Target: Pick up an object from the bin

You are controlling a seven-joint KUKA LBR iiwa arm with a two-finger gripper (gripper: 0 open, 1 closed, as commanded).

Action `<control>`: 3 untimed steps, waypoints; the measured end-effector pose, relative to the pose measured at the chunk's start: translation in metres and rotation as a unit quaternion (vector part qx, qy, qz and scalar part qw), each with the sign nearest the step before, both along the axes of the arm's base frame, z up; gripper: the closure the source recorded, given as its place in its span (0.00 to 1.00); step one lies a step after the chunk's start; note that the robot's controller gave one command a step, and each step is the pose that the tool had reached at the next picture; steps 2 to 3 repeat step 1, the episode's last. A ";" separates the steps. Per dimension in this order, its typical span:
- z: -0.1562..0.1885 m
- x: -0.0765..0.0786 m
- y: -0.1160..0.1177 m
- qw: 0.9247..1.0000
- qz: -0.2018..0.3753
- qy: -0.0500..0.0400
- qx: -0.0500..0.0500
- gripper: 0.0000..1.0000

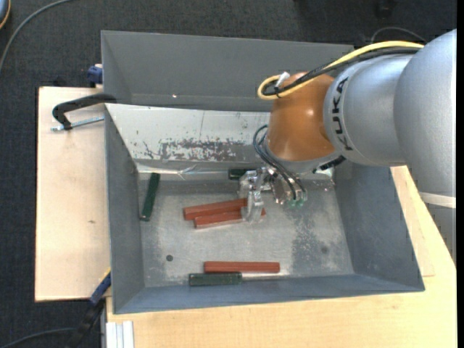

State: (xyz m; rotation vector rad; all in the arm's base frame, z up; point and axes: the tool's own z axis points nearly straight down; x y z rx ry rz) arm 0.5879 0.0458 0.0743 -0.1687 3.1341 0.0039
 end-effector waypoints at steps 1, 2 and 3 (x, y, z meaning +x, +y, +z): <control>0.157 -0.022 0.027 0.979 0.206 -0.006 -0.001 1.00; 0.157 -0.022 0.027 0.979 0.206 -0.006 -0.001 1.00; 0.157 -0.022 0.027 0.979 0.206 -0.006 -0.001 1.00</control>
Offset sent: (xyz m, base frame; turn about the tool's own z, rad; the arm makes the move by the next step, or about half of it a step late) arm -0.0241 0.0252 0.1531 -0.4135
